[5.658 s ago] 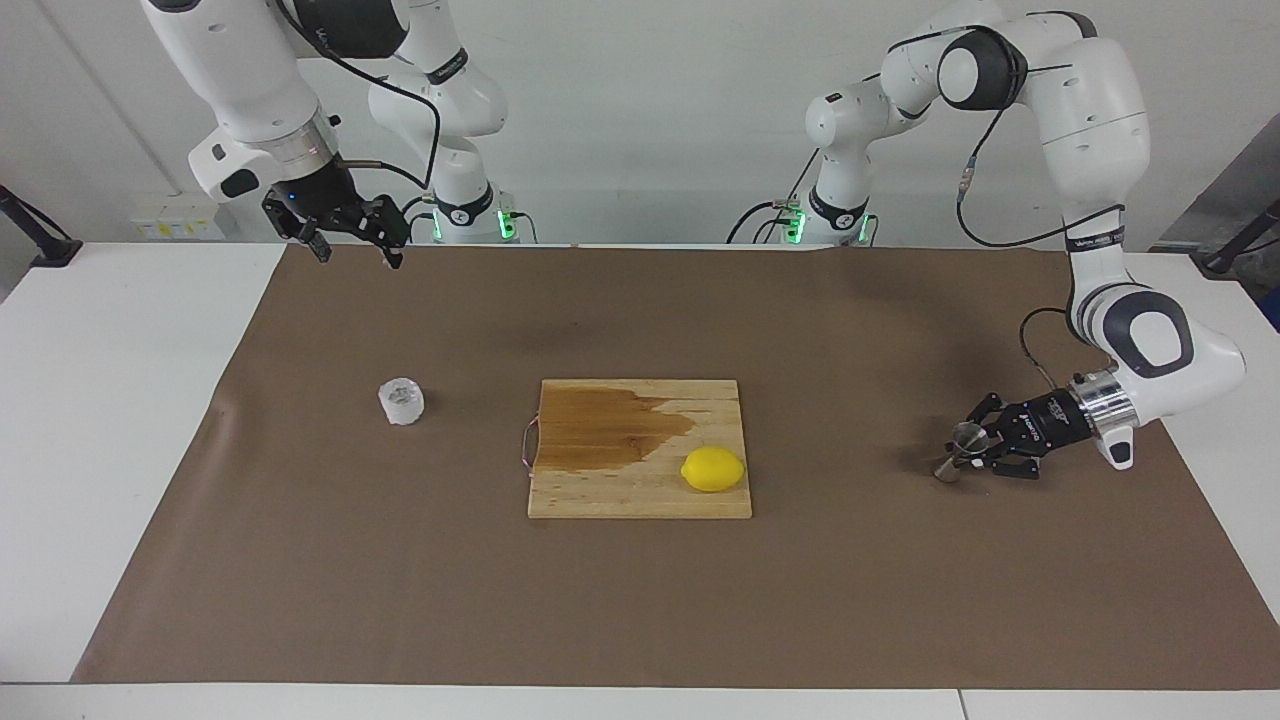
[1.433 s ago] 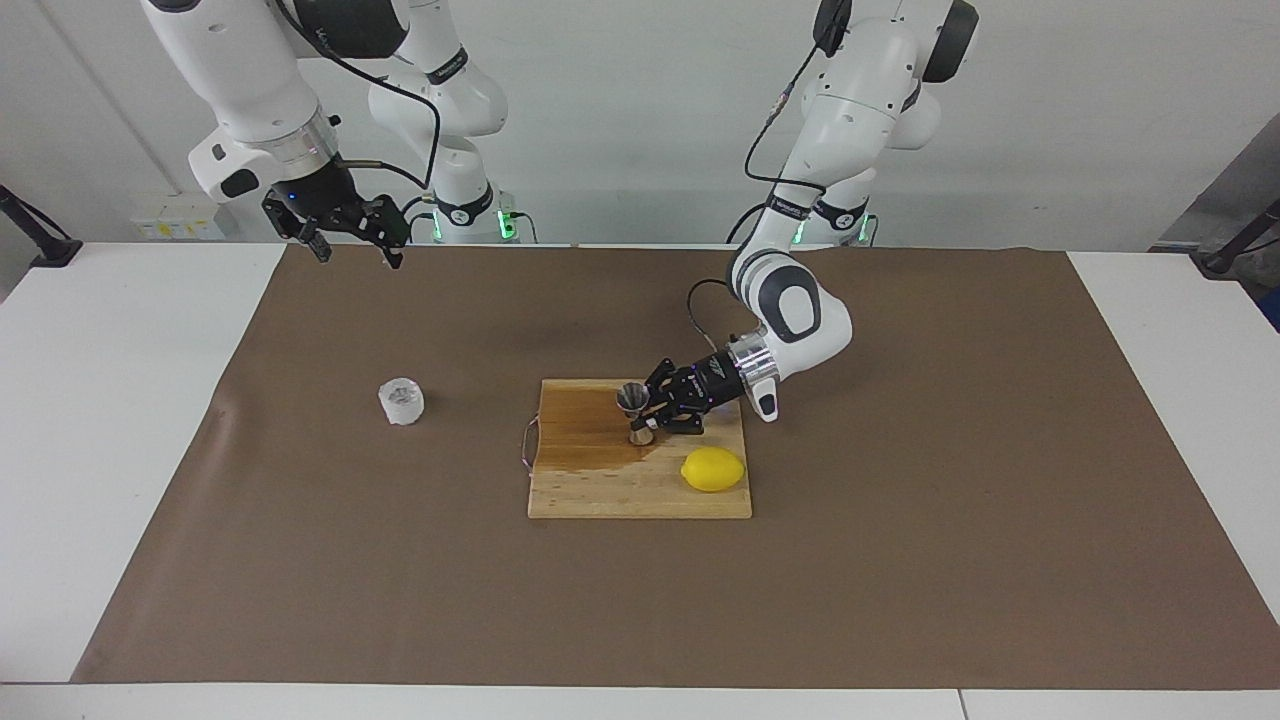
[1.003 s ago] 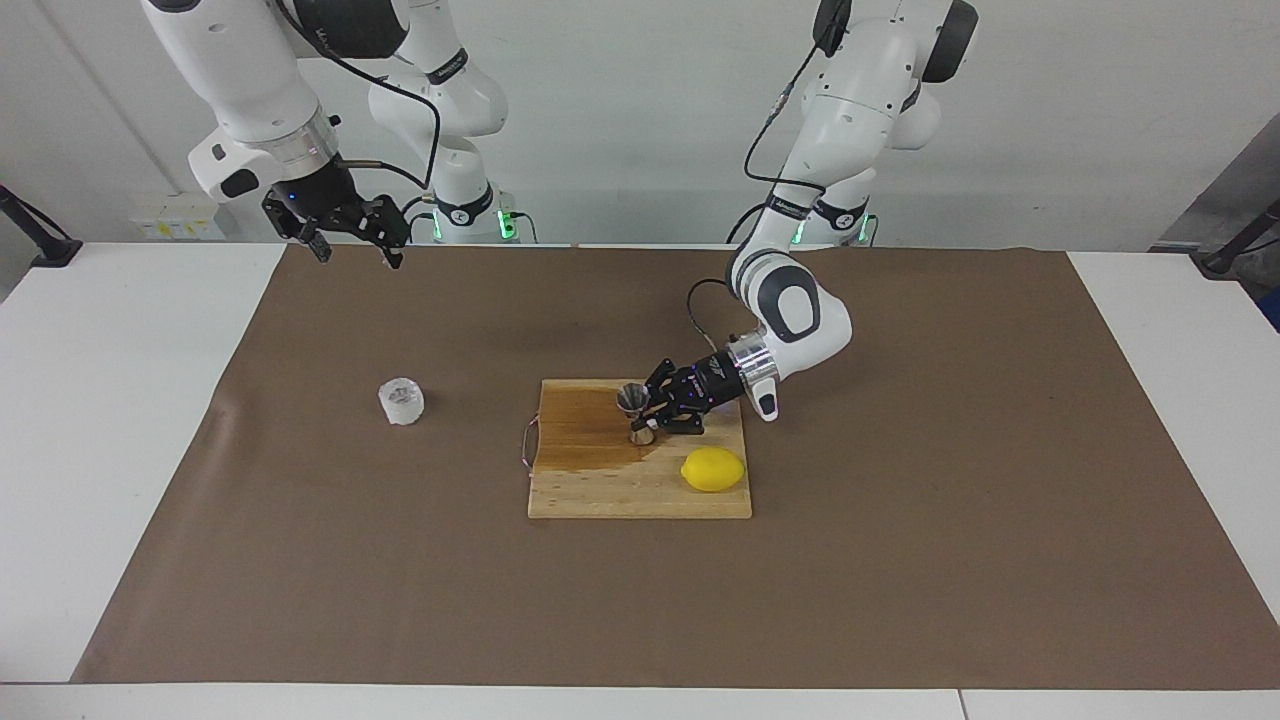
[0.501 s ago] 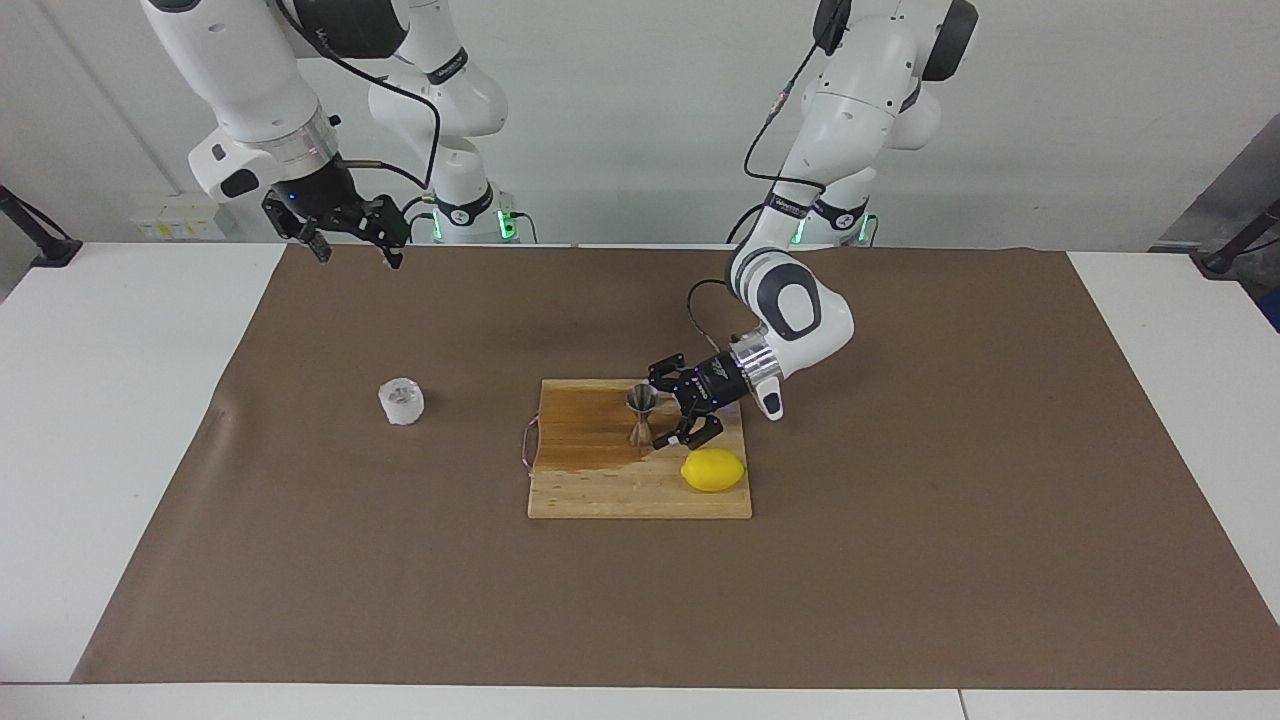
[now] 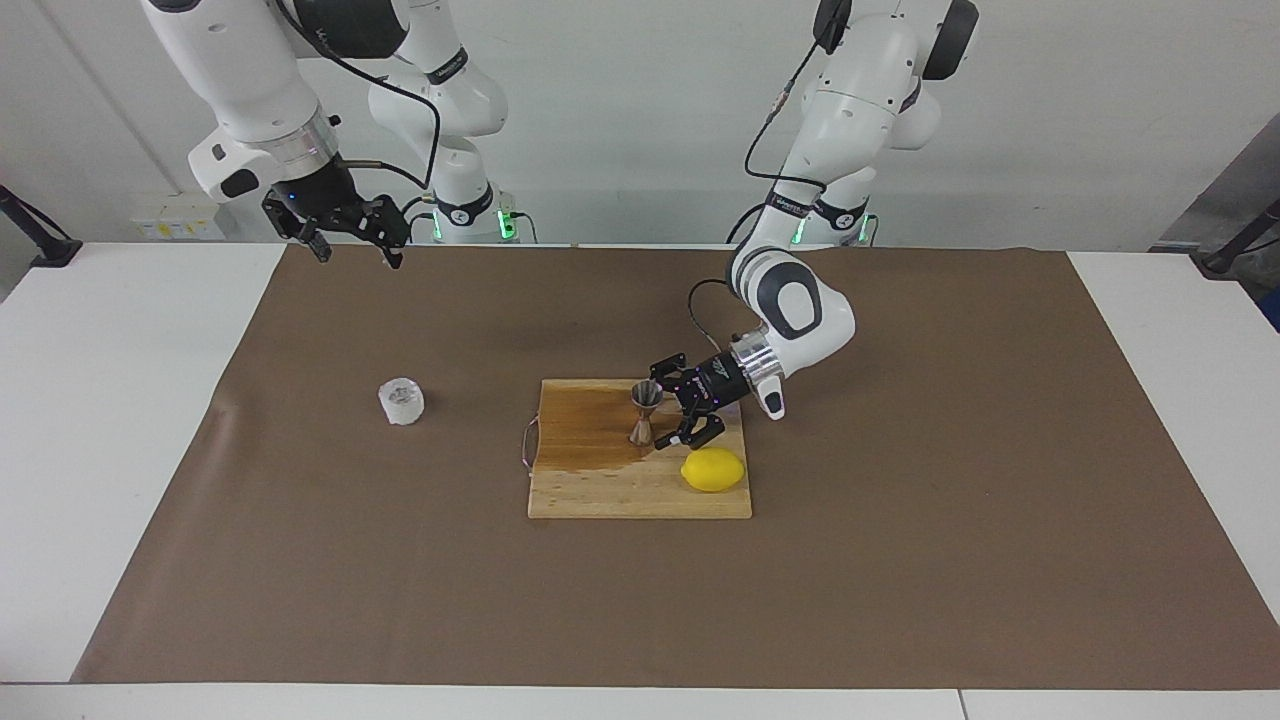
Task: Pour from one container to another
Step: 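Retract the left gripper while the right gripper opens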
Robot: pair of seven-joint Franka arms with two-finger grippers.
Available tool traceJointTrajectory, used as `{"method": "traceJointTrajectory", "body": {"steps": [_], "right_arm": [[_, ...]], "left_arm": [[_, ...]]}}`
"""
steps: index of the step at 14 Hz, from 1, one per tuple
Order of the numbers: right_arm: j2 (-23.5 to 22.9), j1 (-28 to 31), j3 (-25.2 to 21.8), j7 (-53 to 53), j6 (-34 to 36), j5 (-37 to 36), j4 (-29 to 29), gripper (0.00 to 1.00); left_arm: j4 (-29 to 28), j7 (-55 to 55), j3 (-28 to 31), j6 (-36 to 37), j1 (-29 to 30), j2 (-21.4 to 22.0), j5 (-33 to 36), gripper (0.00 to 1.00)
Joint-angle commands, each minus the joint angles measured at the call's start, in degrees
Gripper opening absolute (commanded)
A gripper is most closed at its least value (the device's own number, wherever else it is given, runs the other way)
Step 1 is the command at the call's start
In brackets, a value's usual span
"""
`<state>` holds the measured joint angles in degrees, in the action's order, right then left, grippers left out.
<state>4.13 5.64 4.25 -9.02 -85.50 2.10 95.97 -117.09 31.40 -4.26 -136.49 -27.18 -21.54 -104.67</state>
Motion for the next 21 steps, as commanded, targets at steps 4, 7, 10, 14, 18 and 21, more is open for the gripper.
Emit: {"method": "traceJointTrajectory", "body": {"steps": [4, 7, 10, 14, 18, 21], "right_arm": [[0.62, 0.42, 0.84, 18.36, 0.07, -0.08, 0.27, 1.0], [0.62, 0.87, 0.58, 35.95, -1.77, -0.08, 0.79, 1.0], [1.14, 2.35, 0.32, 52.98, -6.06, -0.17, 3.69, 1.0], [0.62, 5.96, 0.32, 73.58, -11.53, 0.0, 7.74, 1.0], [-1.05, 11.84, 0.32, 90.63, -16.97, 7.9, 13.09, 1.0], [-6.04, 16.67, 0.32, 103.72, -18.3, 17.11, 14.86, 1.0]], "left_arm": [[-8.94, 0.85, 0.56, -1.23, 0.11, 11.16, 11.75, 1.0], [-9.83, 0.85, 0.83, -0.62, 2.55, 13.37, 22.01, 1.0], [-9.83, 0.76, 0.91, -0.44, 4.76, 15.3, 34.22, 1.0], [-8.43, -0.02, 0.92, 0.25, 7.57, 16.44, 59.79, 1.0], [4.55, -0.81, 0.83, 19.2, 14.33, 16.36, 78.79, 1.0], [12.3, -7.64, 1.0, 33.87, 17.33, 16.97, 91.62, 1.0]]}}
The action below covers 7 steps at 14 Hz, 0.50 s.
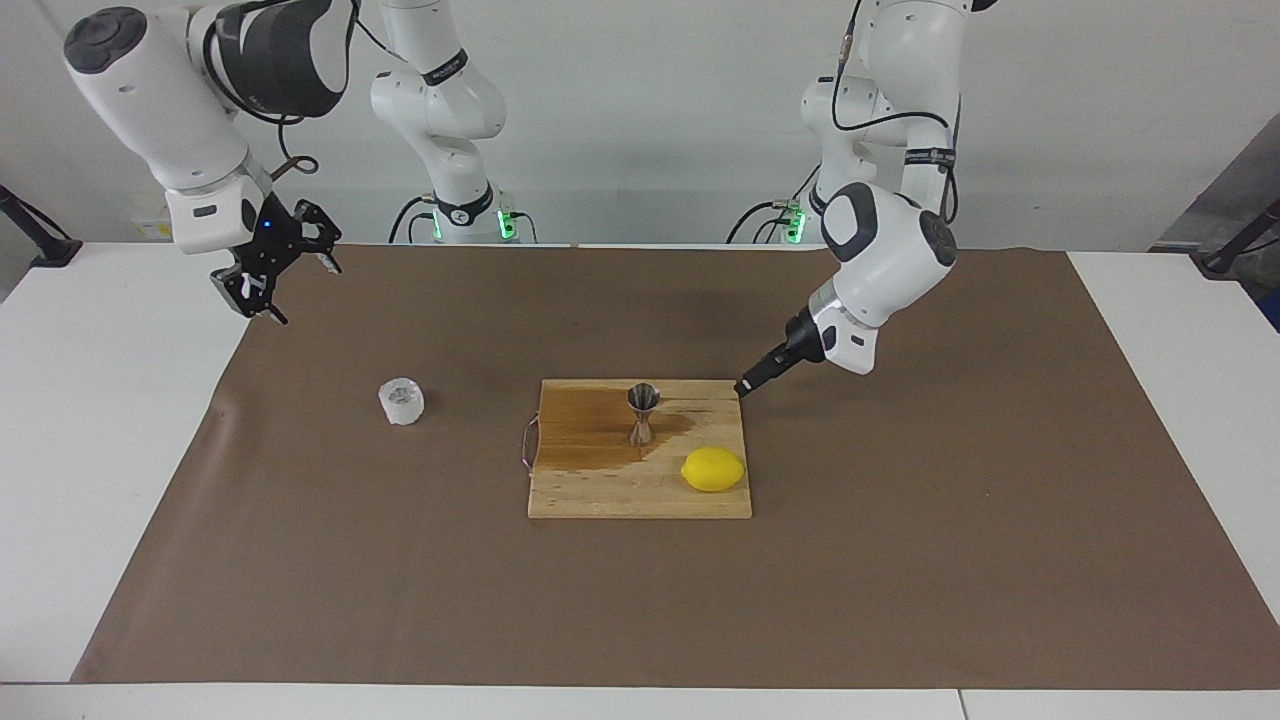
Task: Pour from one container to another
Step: 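Retract the left gripper while the right gripper opens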
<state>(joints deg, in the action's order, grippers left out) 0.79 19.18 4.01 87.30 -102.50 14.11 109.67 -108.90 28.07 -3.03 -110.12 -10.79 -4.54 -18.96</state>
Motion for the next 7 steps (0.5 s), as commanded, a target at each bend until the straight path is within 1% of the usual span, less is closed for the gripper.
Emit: {"method": "traceJointTrajectory", "body": {"steps": [1, 2, 3, 4, 5, 6, 7], "right_arm": [[-4.64, 3.93, 0.56, 11.97, -1.91, 7.05, 1.16, 1.0], [-5.97, 4.2, 0.56, 15.5, -2.78, 8.38, 1.33, 1.0], [-7.2, 4.81, 0.56, 18.32, -3.4, 10.65, 2.12, 1.0], [-8.95, 5.6, 0.56, 22.61, -4.36, 14.68, 3.0, 1.0], [-10.18, 5.61, 0.56, 26.57, -5.94, 17.33, 3.79, 1.0], [-10.72, 5.52, 0.56, 29.22, -7.7, 18.48, 4.93, 1.0], [-10.9, 5.6, 0.56, 31.16, -8.93, 21.63, 6.51, 1.0]], "left_arm": [[6.22, -8.42, -0.05, 12.07, 1.73, 0.23, 11.78, 1.0], [7.81, -12.82, 0.04, 12.56, 2.35, 0.92, 15.58, 1.0], [9.04, -15.82, 0.04, 12.13, 3.22, 1.19, 15.97, 1.0], [10.88, -18.46, 0.04, 12.12, 4.36, 1.72, 16.23, 1.0], [11.86, -20.92, 0.04, 12.12, 4.46, 2.85, 16.41, 1.0], [12.21, -22.86, 0.13, 12.29, 4.55, 4.34, 16.5, 1.0], [13.09, -24.01, 0.13, 12.82, 4.73, 5.23, 16.59, 1.0]]}}
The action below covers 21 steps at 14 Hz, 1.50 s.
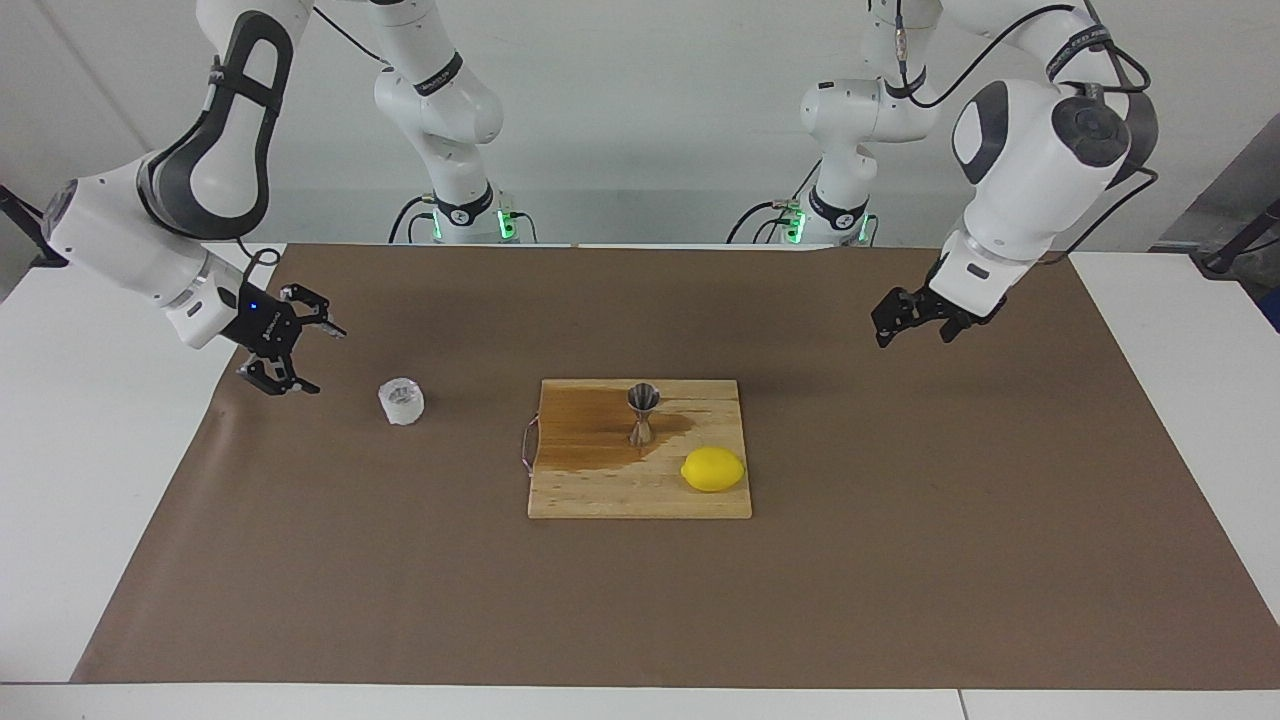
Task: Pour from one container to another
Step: 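Reach the right gripper to the white cup and grasp it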
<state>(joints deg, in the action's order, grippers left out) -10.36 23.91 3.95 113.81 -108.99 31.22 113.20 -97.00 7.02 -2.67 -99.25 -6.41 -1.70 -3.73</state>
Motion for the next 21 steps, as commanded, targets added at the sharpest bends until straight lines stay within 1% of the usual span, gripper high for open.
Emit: {"method": "traceJointTrajectory", "body": {"steps": [1, 2, 4, 5, 7, 9, 11, 12, 15, 16, 17, 19, 20, 21], "right_arm": [[0.25, 0.78, 0.62, 6.23, -3.06, 7.95, 4.39, 1.0], [0.17, 0.78, 0.62, 7.29, -3.07, 9.2, 5.45, 1.0], [-2.28, 1.05, 0.62, 10.01, -1.32, 10.52, 6.86, 1.0], [-3.86, 1.22, 0.62, 12.99, -0.7, 11.75, 6.86, 1.0], [-6.24, 1.31, 0.62, 18.79, -0.69, 14.74, 6.6, 1.0], [-8.35, 1.22, 0.62, 23.45, -0.69, 17.73, 6.6, 1.0], [-9.76, 1.14, 0.71, 26.36, -0.7, 19.05, 6.6, 1.0], [-10.38, 0.96, 0.71, 28.2, -0.69, 20.19, 6.77, 1.0], [-10.38, 0.7, 0.71, 29.97, -0.52, 20.46, 6.69, 1.0], [-10.38, 0.52, 0.71, 30.94, -0.52, 20.55, 6.69, 0.85], [-10.38, 0.43, 0.71, 31.03, -0.69, 20.64, 6.69, 0.5], [-10.38, 0.34, 0.71, 31.03, -0.87, 20.73, 6.6, 0.13], [-10.38, 0.34, 0.71, 30.86, -0.78, 20.9, 6.42, 0.04], [-10.47, 0.26, 0.89, 30.42, -0.78, 20.9, 6.16, 0.05]], "left_arm": [[2.24, -3.76, -0.23, 2.39, 0.61, 2.58, 1.36, 1.0], [3.21, -4.29, -0.23, 2.74, 0.61, 2.49, 1.45, 1.0], [7.59, -4.73, -0.67, 5.97, 0.26, 1.62, 4.94, 1.0], [9.27, -5.0, -0.76, 7.91, 0.09, 1.35, 5.49, 1.0], [9.55, -5.96, -0.76, 8.98, 0.43, 1.61, 4.97, 1.0], [7.89, -6.4, -0.76, 9.33, 0.61, 2.31, 4.7, 1.0], [8.05, -6.32, -0.23, 10.03, 1.13, 2.05, 4.35, 1.0], [8.31, -6.23, -0.32, 9.95, 1.4, 1.62, 4.26, 1.0], [7.62, -6.23, -0.32, 9.33, 1.49, 0.73, 4.09, 1.0], [6.83, -6.23, -0.32, 9.59, 1.4, 1.17, 4.0, 1.0], [6.13, -6.14, -0.32, 9.42, 1.05, 1.35, 4.0, 1.0], [5.86, -6.14, -0.41, 9.95, 0.79, 1.78, 4.0, 1.0], [5.86, -6.14, -0.41, 10.04, 0.79, 1.79, 4.0, 1.0], [5.86, -5.97, -0.41, 10.04, 0.87, 1.79, 4.0, 1.0]]}}
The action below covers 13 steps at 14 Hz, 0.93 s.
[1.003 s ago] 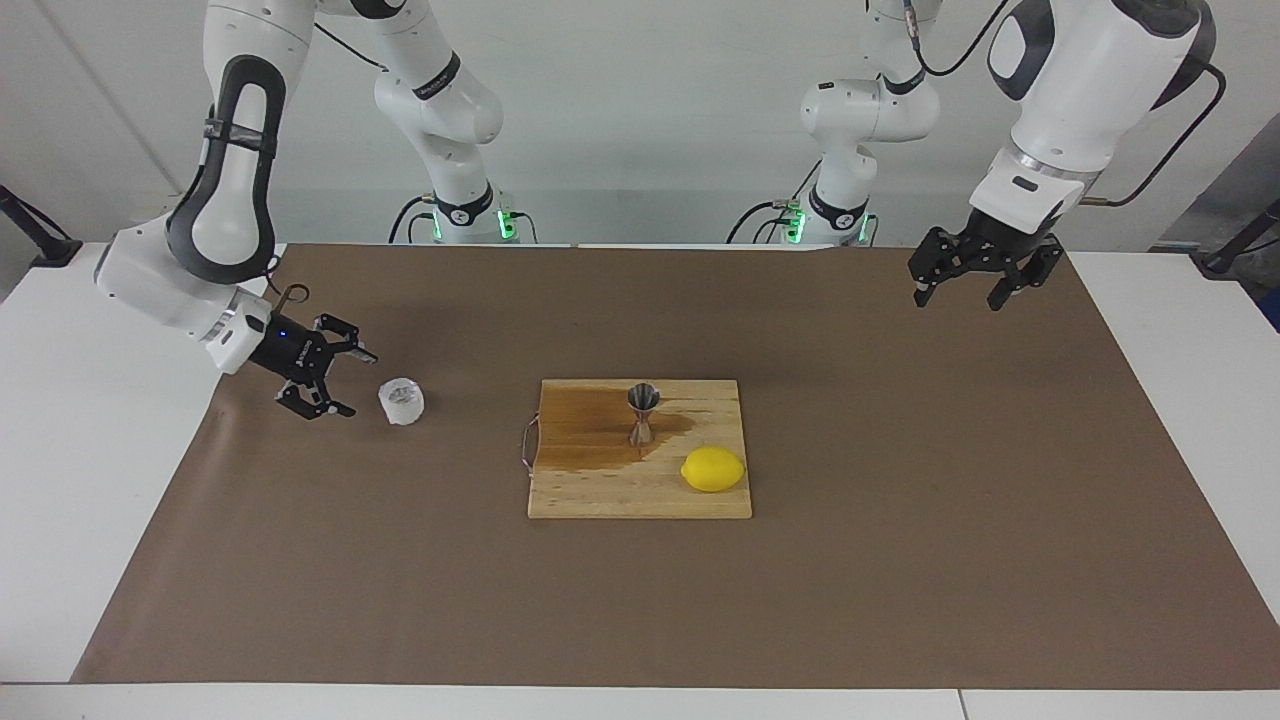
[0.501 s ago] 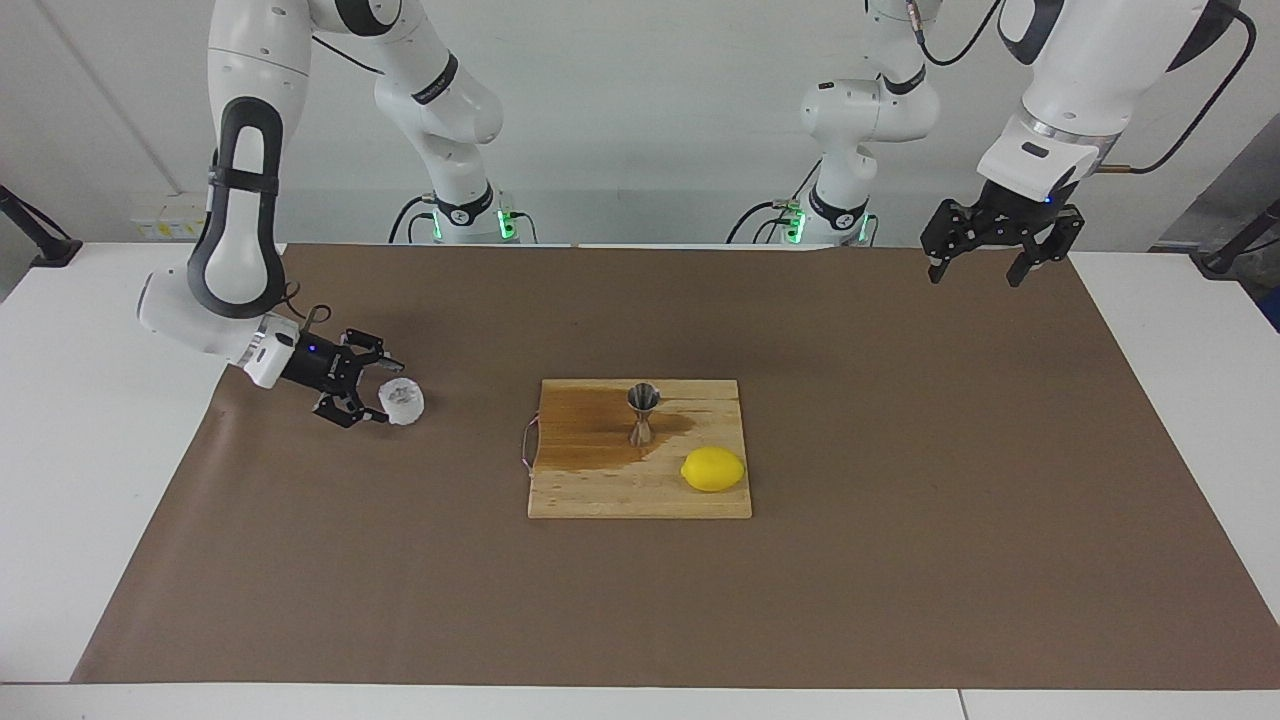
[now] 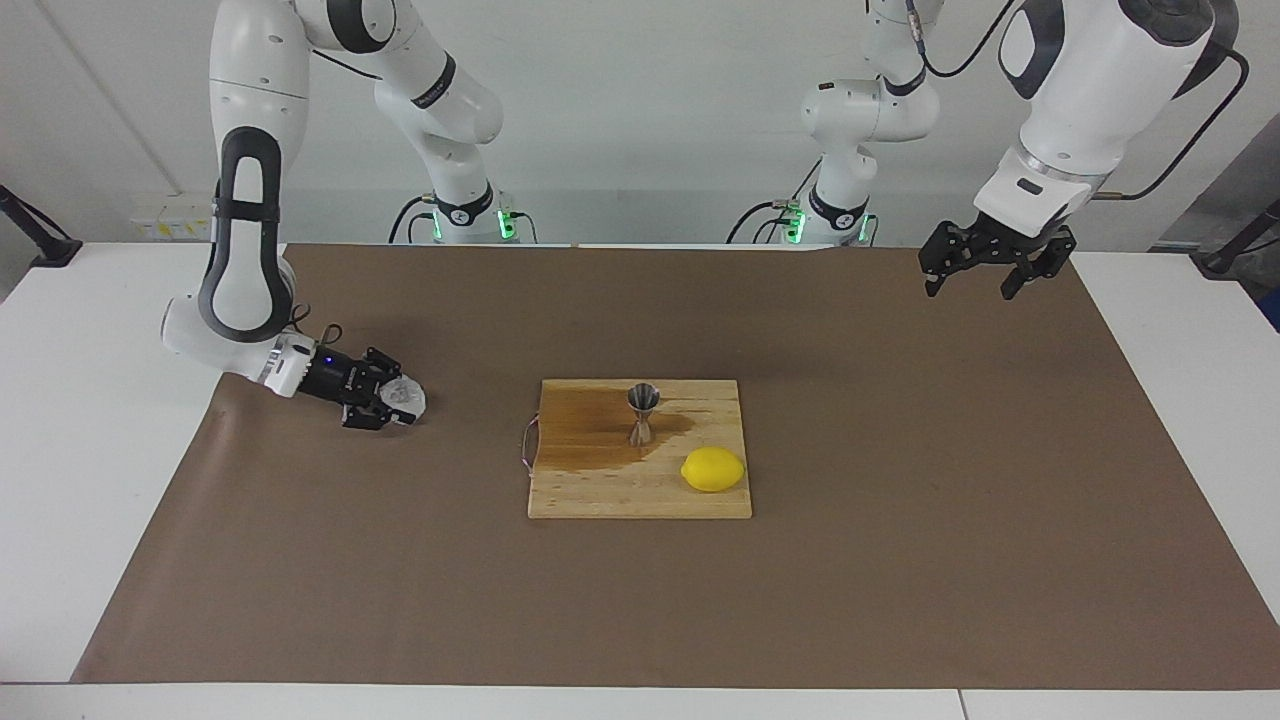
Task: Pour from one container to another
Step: 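Reach the right gripper to the white cup and grasp it, then lift the white cup with the right gripper and carry it to the jigger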
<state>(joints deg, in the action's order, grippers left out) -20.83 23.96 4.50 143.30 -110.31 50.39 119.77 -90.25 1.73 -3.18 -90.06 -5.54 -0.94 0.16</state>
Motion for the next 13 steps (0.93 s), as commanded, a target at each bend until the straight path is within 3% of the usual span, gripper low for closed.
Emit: {"method": "traceJointTrajectory", "body": {"steps": [1, 5, 9, 13], "right_arm": [[0.09, 0.12, 0.6, -0.2, 0.62, 1.82, -0.5, 0.05], [0.88, -3.29, 2.18, -11.78, 0.1, 2.52, -4.18, 0.03], [6.67, -13.12, 2.97, -28.3, -7.18, 1.91, -5.07, 0.02], [9.23, -21.83, 2.97, -41.58, -11.04, -3.25, -5.51, 0.02]], "left_arm": [[-0.89, -0.5, 0.11, 0.85, 0.09, 1.03, 0.1, 1.0], [-0.89, -0.32, 0.11, 0.67, 0.27, 1.03, 0.1, 1.0], [-0.81, -0.41, 0.2, 0.58, 0.62, 1.11, 0.1, 1.0], [-0.81, -0.41, 0.2, 0.58, 0.62, 1.11, 0.1, 1.0]]}}
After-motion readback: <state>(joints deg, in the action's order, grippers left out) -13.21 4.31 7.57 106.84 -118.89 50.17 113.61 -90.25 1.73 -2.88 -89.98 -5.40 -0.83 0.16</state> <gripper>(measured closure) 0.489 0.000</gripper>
